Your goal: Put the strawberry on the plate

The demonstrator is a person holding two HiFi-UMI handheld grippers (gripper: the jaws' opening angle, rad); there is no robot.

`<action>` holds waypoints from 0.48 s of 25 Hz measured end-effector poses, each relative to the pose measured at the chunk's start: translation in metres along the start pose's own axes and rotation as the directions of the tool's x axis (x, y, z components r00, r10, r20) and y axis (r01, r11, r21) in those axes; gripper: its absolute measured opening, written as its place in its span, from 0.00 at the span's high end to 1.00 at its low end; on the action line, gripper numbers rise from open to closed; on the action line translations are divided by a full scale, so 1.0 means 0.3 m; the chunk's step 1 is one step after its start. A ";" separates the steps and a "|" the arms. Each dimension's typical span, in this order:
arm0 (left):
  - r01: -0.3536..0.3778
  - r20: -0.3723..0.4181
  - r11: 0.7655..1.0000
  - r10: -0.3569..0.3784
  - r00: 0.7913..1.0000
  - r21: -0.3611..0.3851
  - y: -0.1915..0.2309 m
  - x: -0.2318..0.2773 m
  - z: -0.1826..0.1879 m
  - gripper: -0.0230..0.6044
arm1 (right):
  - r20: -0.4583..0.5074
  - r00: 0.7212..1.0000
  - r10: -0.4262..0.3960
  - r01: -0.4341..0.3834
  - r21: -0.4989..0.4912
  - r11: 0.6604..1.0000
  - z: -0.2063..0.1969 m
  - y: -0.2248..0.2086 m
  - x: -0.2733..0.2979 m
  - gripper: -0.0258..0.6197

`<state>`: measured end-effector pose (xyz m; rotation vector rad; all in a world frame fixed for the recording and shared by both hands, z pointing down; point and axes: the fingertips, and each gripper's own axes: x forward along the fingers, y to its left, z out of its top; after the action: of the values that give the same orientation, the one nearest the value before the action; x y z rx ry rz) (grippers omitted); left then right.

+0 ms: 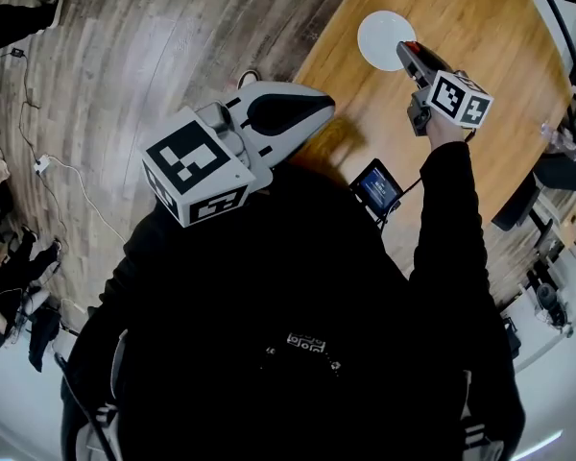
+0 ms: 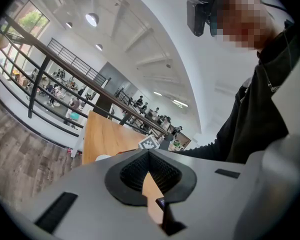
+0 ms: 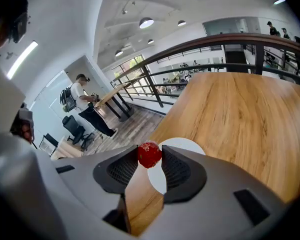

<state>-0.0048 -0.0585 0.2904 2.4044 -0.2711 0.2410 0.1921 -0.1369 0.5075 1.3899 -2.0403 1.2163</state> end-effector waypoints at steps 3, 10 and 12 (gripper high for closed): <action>0.000 0.014 1.000 0.000 1.000 -0.002 -0.008 -0.007 0.009 0.97 | -0.040 0.999 -0.021 0.022 0.011 1.000 -0.034 -0.041 0.027 0.72; -0.018 0.021 0.999 0.019 1.000 -0.036 -0.003 -0.040 -0.020 0.97 | -0.095 0.994 -0.051 0.052 0.011 0.999 -0.081 -0.085 0.090 0.72; -0.018 0.019 1.000 0.018 1.000 -0.025 0.001 -0.036 -0.017 0.97 | -0.100 0.993 -0.069 0.071 0.010 0.997 -0.080 -0.115 0.104 0.72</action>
<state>-0.0157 -0.0540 0.2918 2.3821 -0.3031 0.2216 0.2056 -0.1391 0.5579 1.3672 -1.9035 1.2466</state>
